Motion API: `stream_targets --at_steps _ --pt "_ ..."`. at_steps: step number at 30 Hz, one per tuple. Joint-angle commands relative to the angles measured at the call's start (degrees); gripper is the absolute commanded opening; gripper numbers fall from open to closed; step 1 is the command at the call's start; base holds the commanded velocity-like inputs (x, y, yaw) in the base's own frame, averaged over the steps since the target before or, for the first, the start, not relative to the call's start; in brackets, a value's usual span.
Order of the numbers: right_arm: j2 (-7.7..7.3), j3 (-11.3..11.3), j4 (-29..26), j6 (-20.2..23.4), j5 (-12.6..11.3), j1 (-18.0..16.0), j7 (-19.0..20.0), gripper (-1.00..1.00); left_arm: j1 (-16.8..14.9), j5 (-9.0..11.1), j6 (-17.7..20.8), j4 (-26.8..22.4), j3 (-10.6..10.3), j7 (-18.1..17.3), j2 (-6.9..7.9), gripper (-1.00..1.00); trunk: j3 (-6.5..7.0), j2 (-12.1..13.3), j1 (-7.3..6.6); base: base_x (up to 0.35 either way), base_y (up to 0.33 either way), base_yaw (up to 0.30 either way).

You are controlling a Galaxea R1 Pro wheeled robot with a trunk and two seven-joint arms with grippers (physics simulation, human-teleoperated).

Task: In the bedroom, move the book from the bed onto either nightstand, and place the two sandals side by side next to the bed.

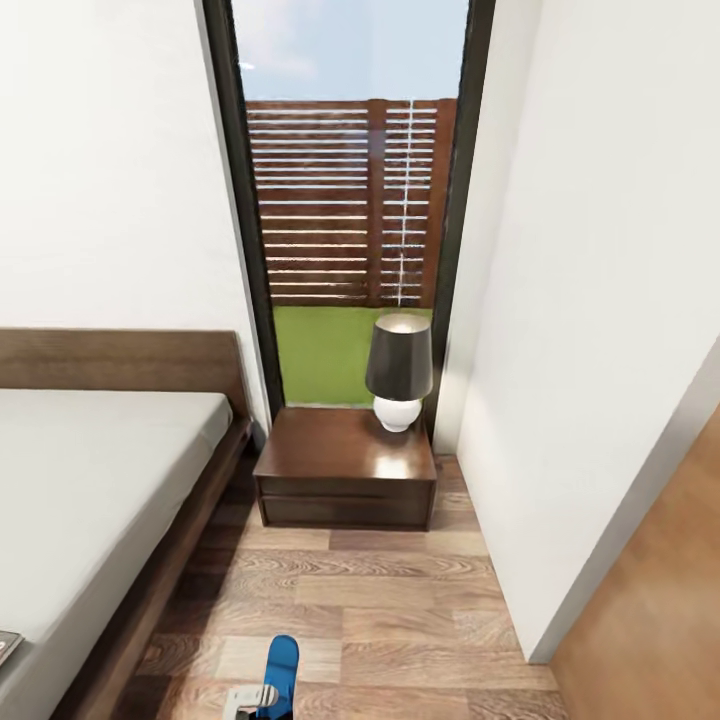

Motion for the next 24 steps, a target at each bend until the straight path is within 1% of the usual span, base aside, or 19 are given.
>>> stream_targets --at_steps 1,24 --pt "-0.04 0.5 0.0 -0.3 -0.4 -0.1 0.1 -1.00 0.0 0.2 0.0 0.1 0.3 -0.4 -0.01 -1.00 -0.05 0.0 0.03 0.308 -0.108 0.000" --pt "-0.04 0.5 0.0 -0.3 -0.4 -0.1 0.1 -1.00 0.0 0.2 0.0 0.1 0.3 -0.4 0.05 -1.00 -0.05 0.0 0.03 0.308 -0.108 0.000"
